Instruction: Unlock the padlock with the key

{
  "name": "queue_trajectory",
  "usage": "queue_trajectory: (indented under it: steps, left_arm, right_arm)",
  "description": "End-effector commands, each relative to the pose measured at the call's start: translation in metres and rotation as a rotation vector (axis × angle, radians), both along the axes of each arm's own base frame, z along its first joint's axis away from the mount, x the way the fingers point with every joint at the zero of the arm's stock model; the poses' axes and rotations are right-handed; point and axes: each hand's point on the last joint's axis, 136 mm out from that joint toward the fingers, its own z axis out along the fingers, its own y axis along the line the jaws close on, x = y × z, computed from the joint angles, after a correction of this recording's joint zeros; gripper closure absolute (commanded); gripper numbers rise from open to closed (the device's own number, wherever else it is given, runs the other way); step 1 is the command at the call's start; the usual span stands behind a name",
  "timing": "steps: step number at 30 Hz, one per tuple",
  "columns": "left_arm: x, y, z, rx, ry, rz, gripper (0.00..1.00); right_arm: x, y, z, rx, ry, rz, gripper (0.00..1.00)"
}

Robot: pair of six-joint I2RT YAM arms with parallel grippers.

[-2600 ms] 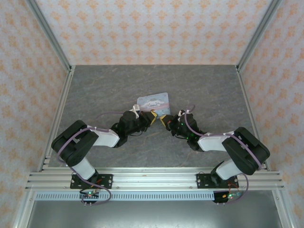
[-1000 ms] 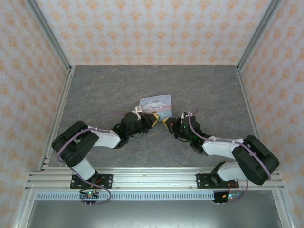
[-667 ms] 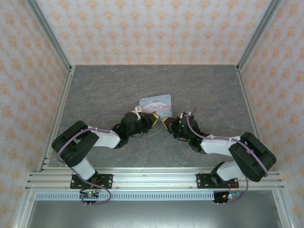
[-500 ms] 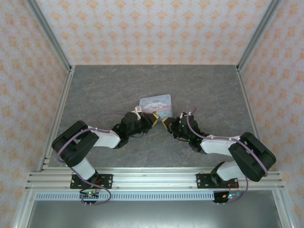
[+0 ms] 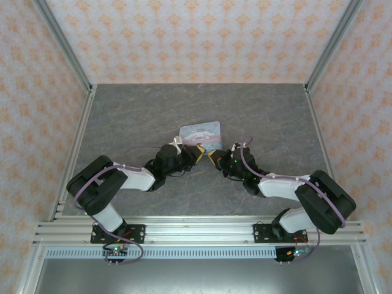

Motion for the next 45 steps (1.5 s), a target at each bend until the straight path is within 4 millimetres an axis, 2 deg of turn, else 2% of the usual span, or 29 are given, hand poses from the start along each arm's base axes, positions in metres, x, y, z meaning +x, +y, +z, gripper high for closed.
queue_trajectory:
  steps: [1,8,12,21,32,38,45]
  left_arm:
    - [0.0,-0.007,0.017,-0.025,-0.035,-0.024,1.0]
    - [0.0,-0.008,0.019,-0.038,-0.035,-0.024,1.0]
    - [-0.001,-0.01,0.027,-0.079,-0.041,-0.029,1.0]
    - [-0.002,-0.012,0.047,-0.164,-0.059,-0.027,1.0]
    - [-0.003,-0.011,0.05,-0.18,-0.063,-0.028,1.0]
    - [-0.004,-0.01,0.049,-0.15,-0.069,-0.032,1.0]
    - [-0.007,-0.009,0.045,-0.075,-0.069,-0.049,1.0]
  right_arm:
    - [0.006,0.012,0.03,0.054,-0.066,0.026,1.0]
    - [0.005,0.015,0.025,0.051,-0.058,0.034,1.0]
    - [0.005,0.013,0.02,0.058,-0.067,0.024,1.0]
    - [0.009,0.009,0.024,0.073,-0.132,0.028,1.0]
    - [0.015,0.006,0.018,0.126,-0.133,0.048,1.0]
    - [0.016,0.01,0.025,0.151,-0.137,0.078,1.0]
    - [0.016,0.029,0.041,0.2,-0.122,0.17,1.0]
